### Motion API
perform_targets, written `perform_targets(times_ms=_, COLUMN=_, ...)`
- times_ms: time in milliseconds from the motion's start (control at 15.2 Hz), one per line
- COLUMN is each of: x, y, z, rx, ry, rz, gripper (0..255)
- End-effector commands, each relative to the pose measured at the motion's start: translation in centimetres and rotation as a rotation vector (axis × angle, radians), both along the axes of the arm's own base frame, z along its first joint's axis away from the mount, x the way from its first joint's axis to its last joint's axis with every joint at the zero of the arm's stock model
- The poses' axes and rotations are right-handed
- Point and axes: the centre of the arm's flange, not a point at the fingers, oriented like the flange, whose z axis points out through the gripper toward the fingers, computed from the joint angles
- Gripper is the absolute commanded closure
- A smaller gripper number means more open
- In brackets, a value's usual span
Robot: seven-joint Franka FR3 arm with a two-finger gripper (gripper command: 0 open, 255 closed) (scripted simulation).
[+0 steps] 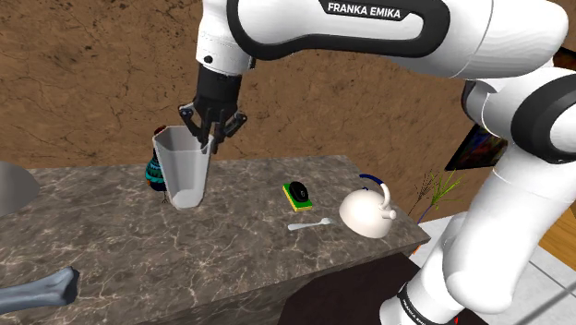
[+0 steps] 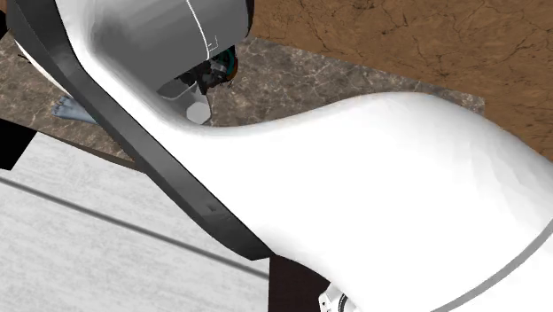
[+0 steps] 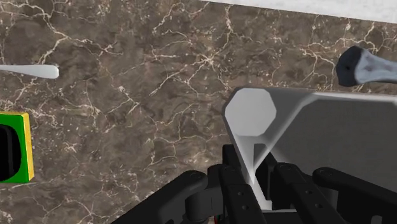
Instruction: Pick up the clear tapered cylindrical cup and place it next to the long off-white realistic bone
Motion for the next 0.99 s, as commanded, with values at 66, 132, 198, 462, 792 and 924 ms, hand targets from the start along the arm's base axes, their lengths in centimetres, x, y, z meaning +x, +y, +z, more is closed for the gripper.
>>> perform_targets(times_ms=66, x=-0.5, y=4.2, z=-1.1, rx=0.001, ry=-0.001, rz=-0.001, gripper=255)
perform_targets(times_ms=132, x=-0.6, y=5.5, z=-1.4, rx=0.001, ry=-0.001, rz=-0.001, gripper=255)
perform_targets(times_ms=198, x=-0.7, y=6.7, z=-1.8, rx=0.001, ry=-0.001, rz=-0.001, gripper=255)
perform_targets(times_ms=462, x=-1.3, y=11.8, z=-3.1, rx=0.001, ry=-0.001, rz=-0.001, gripper=255)
perform_targets(times_ms=792, x=-2.0, y=18.1, z=-4.8, rx=0.001, ry=-0.001, rz=-0.001, gripper=255)
perform_targets(times_ms=924, x=-2.0, y=18.8, z=-5.5, rx=0.001, ry=-0.001, rz=-0.001, gripper=255)
